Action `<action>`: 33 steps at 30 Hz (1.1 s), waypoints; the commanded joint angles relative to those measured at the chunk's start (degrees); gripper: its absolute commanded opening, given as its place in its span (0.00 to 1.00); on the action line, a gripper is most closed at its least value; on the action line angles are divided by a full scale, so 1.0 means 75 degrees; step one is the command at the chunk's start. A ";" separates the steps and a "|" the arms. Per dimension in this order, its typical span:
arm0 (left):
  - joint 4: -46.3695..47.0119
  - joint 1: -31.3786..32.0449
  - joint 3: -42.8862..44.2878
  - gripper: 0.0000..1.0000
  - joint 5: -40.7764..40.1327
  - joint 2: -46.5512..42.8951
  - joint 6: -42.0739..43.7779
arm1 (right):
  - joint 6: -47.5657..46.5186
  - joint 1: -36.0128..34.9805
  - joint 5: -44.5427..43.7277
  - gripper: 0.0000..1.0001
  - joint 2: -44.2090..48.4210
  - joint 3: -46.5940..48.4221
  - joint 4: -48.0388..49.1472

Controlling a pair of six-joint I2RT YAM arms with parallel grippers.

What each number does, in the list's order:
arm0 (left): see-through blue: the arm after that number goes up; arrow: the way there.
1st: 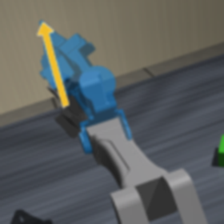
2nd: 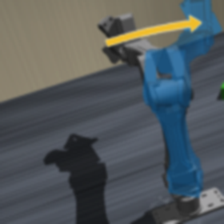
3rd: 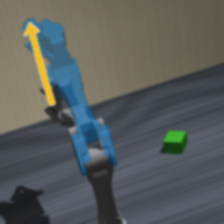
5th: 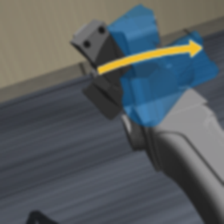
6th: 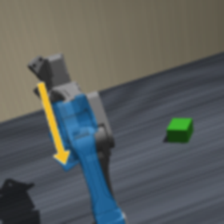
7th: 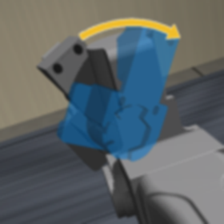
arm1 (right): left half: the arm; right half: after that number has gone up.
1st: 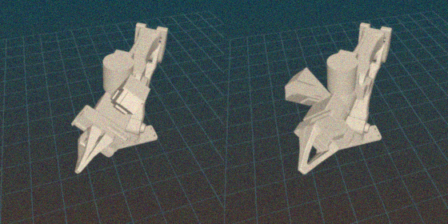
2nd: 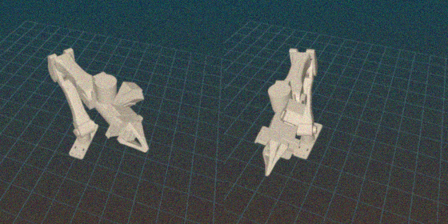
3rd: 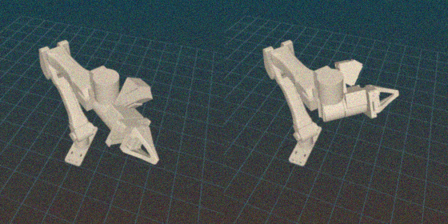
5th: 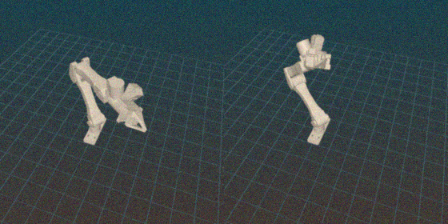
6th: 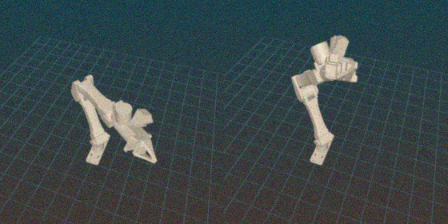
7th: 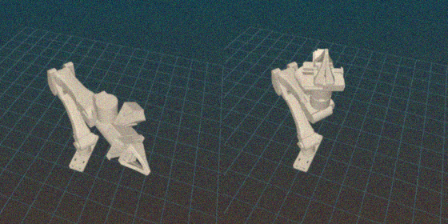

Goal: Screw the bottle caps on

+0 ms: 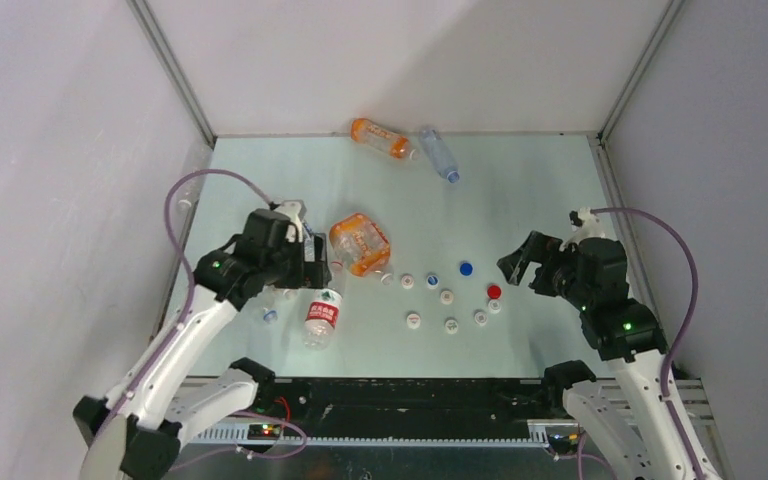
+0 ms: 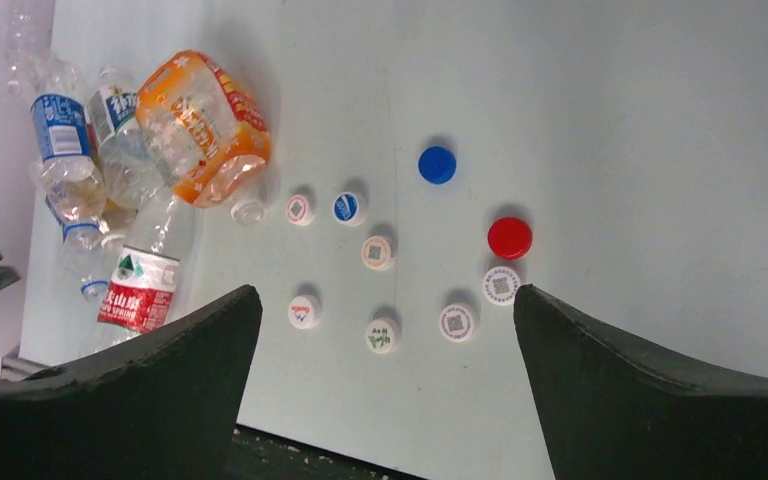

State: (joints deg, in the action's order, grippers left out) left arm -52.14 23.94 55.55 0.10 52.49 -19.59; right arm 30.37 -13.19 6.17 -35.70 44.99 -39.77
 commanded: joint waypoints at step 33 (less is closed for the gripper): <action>0.2566 0.2698 -0.2067 0.91 -0.2587 0.3394 -0.2801 | -0.0697 0.0160 0.0308 0.99 -0.1032 -0.0310 -0.0020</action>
State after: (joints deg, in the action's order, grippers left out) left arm -36.58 43.77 41.76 -19.25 79.99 -37.58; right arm 25.06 -11.84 10.68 -42.37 43.27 -40.64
